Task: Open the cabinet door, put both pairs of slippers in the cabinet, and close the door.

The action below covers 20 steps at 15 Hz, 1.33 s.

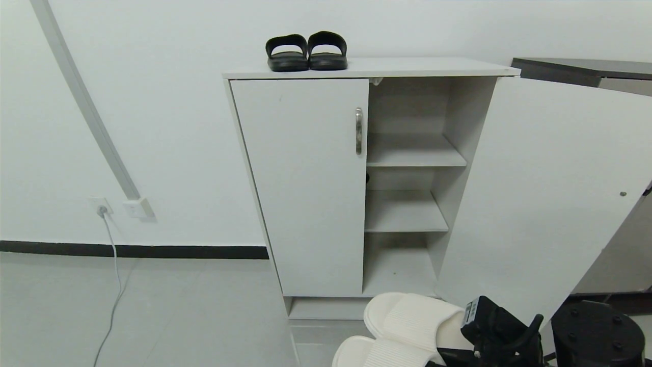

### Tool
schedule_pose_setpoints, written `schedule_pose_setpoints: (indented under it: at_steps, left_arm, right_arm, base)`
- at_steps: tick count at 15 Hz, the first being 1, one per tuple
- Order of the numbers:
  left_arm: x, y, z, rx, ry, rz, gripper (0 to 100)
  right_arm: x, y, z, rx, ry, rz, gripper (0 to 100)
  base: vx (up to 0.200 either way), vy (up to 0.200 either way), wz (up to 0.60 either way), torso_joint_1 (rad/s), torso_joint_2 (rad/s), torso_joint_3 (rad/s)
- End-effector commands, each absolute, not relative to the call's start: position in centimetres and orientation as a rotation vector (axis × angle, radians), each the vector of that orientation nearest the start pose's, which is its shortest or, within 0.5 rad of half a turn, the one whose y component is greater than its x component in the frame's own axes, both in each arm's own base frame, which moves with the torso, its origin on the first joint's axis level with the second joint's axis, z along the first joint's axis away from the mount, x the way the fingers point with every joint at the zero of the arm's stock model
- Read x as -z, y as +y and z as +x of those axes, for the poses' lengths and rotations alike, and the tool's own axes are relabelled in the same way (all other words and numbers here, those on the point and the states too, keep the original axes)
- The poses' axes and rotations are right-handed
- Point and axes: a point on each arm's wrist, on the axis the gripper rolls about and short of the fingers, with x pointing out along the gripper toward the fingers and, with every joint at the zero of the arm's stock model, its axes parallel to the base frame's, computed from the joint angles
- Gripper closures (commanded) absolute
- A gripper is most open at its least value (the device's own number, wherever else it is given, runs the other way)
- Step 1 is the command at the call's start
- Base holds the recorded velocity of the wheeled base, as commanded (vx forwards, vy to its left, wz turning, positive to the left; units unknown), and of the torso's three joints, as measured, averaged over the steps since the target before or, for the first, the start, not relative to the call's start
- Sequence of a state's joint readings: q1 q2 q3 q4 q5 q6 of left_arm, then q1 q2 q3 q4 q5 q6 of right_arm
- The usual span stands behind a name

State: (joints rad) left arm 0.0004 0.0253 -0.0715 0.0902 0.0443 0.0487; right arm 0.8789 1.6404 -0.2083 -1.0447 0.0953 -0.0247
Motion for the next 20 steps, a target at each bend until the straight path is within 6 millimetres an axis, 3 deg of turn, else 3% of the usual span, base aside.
schedule_pose_setpoints:
  at_steps: [1, 4, 6, 10, 13, 15, 17, 20]
  left_arm:
    - [-7.5, -0.1, -2.3, 0.048, 0.006, 0.024, 100]
    - [-7.6, -0.1, -2.3, 0.029, 0.003, 0.015, 100]
    - [-7.6, -0.1, -2.3, 0.026, 0.001, 0.011, 100]
    - [-7.6, -0.1, -2.3, 0.026, 0.001, 0.011, 100]
    - [-7.6, -0.1, -2.3, 0.026, 0.003, 0.011, 100]
    - [-7.6, -0.1, -2.3, 0.026, 0.003, 0.011, 100]
    - [-7.6, -0.1, -2.3, 0.026, 0.003, 0.011, 100]
    - [-7.6, -0.1, -2.3, 0.026, 0.003, 0.011, 100]
  right_arm:
    - [-9.8, 16.7, 13.5, -0.969, 0.357, -0.182, 100]
    - [-9.9, 17.1, 13.8, -0.963, 0.35, -0.18, 100]
    - [-9.6, 18.4, 15.3, -0.887, 0.351, -0.182, 100]
    - [-8.5, 23.7, 18.1, -0.637, 0.329, -0.09, 100]
    - [-6.5, 26.5, 20.7, -0.383, 0.302, -0.067, 100]
    - [-5.5, 28.6, 23.7, -0.166, 0.234, -0.026, 100]
    - [-5.2, 29.2, 25.0, -0.094, 0.209, -0.015, 100]
    - [-5.1, 28.3, 26.3, -0.051, 0.206, -0.003, 100]
  base:
    - [0.0, 0.0, 0.0, 0.0, 0.0, 0.0]
    - [0.0, 0.0, 0.0, 0.0, 0.0, 0.0]
    - [0.0, 0.0, 0.0, 0.0, 0.0, 0.0]
    - [0.0, 0.0, 0.0, 0.0, 0.0, 0.0]
    - [0.0, 0.0, 0.0, 0.0, 0.0, 0.0]
    - [0.0, 0.0, 0.0, 0.0, 0.0, 0.0]
    - [0.0, 0.0, 0.0, 0.0, 0.0, 0.0]
    - [0.0, -0.133, 0.0, 0.0, 0.0, -0.002]
